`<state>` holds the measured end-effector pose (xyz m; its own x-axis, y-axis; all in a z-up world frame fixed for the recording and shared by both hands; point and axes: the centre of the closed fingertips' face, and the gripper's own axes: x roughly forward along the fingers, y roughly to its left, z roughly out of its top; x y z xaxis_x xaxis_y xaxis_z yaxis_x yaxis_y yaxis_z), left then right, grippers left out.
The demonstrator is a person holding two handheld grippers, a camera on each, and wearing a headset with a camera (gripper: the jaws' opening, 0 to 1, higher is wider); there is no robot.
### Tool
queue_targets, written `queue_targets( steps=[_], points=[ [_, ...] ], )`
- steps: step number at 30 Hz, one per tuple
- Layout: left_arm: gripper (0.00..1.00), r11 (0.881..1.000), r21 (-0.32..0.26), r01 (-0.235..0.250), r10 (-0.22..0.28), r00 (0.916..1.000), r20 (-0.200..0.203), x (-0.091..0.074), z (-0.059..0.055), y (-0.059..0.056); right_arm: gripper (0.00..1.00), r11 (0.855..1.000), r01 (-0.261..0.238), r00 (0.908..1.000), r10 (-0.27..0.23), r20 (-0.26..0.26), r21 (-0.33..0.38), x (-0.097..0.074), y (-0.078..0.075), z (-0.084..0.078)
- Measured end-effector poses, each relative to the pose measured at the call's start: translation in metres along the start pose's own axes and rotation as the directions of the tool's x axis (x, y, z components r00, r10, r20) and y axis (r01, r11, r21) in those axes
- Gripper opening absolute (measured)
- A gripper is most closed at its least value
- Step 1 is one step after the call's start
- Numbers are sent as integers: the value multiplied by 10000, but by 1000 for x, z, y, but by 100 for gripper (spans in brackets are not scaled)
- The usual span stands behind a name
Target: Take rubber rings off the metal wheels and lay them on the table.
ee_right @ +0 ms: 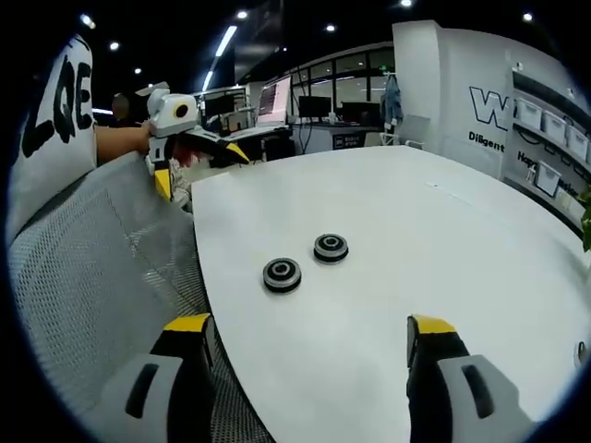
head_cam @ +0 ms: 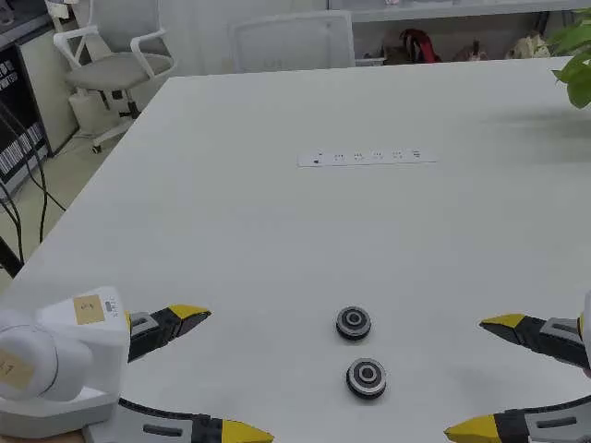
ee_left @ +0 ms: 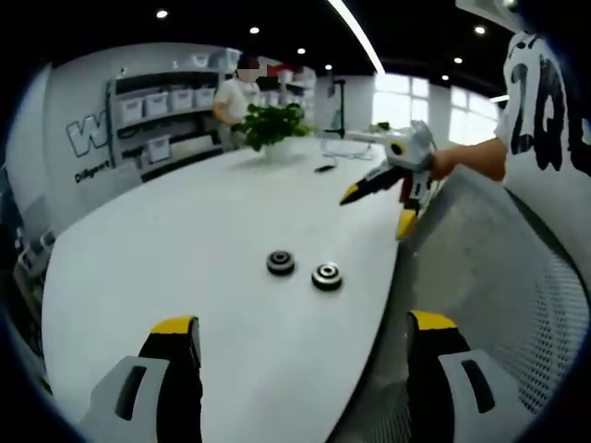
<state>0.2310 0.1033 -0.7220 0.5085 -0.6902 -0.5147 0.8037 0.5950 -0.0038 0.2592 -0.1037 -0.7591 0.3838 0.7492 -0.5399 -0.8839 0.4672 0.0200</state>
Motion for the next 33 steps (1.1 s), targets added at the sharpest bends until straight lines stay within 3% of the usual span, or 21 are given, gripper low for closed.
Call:
queue_targets(
  steps=[33],
  points=[
    [93, 10000, 17, -5, 5, 10000, -57, 0, -5, 6, 84, 10000, 29, 10000, -29, -57, -9, 0, -1, -2]
  ],
)
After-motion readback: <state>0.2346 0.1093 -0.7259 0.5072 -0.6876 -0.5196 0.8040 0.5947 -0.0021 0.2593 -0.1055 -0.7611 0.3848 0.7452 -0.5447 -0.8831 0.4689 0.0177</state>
